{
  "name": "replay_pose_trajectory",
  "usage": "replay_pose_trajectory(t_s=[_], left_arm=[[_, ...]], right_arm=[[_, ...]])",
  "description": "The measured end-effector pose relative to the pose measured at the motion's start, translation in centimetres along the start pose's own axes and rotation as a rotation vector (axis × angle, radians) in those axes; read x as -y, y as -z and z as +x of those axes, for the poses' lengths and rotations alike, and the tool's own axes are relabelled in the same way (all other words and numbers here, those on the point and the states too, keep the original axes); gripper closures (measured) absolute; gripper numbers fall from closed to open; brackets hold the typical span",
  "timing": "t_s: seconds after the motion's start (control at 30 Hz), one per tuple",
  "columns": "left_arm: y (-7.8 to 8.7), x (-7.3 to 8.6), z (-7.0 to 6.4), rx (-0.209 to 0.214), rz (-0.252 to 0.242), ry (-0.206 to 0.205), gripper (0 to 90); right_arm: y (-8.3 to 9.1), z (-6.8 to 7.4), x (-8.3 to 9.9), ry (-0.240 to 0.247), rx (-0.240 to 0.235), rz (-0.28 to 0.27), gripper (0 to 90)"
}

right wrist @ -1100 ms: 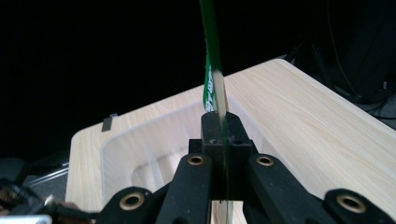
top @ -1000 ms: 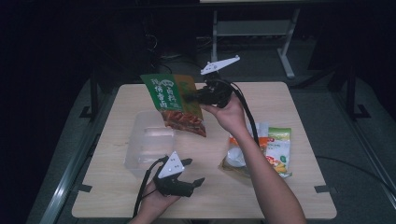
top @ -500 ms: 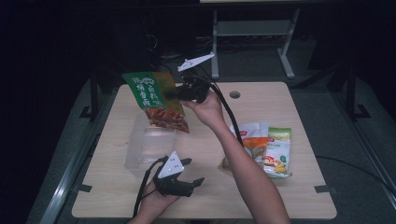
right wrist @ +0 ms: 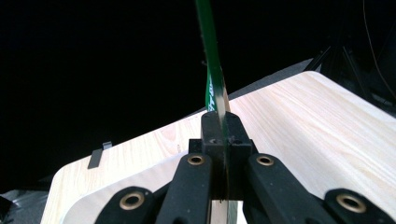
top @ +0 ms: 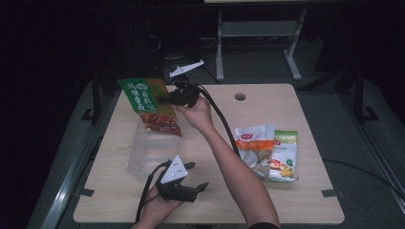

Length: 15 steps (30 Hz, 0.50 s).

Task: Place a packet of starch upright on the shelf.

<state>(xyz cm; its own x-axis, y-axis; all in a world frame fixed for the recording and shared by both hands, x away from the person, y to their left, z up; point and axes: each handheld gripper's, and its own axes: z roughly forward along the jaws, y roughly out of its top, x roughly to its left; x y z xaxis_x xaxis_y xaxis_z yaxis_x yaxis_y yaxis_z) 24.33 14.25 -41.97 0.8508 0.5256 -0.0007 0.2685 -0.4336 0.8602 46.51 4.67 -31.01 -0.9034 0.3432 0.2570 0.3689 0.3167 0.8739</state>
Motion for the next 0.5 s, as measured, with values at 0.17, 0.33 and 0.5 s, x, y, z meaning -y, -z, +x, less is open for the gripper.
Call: replay_pose_trajectory(t_s=[0.17, 0.33, 0.5], left_arm=[[0.1, 0.0, 0.2, -0.006, -0.003, -0.002, 22.9], [0.1, 0.0, 0.3, -0.01, -0.002, 0.0, 22.9], [0.1, 0.0, 0.2, -0.009, -0.002, 0.0, 22.9]], right_arm=[[-1.1, -0.4, 0.8, -0.023, -0.002, -0.001, 90.0], [-1.5, -0.9, 1.8, -0.038, 0.002, -0.001, 90.0], [-2.0, -1.5, 3.0, -0.049, -0.005, 0.022, 90.0]])
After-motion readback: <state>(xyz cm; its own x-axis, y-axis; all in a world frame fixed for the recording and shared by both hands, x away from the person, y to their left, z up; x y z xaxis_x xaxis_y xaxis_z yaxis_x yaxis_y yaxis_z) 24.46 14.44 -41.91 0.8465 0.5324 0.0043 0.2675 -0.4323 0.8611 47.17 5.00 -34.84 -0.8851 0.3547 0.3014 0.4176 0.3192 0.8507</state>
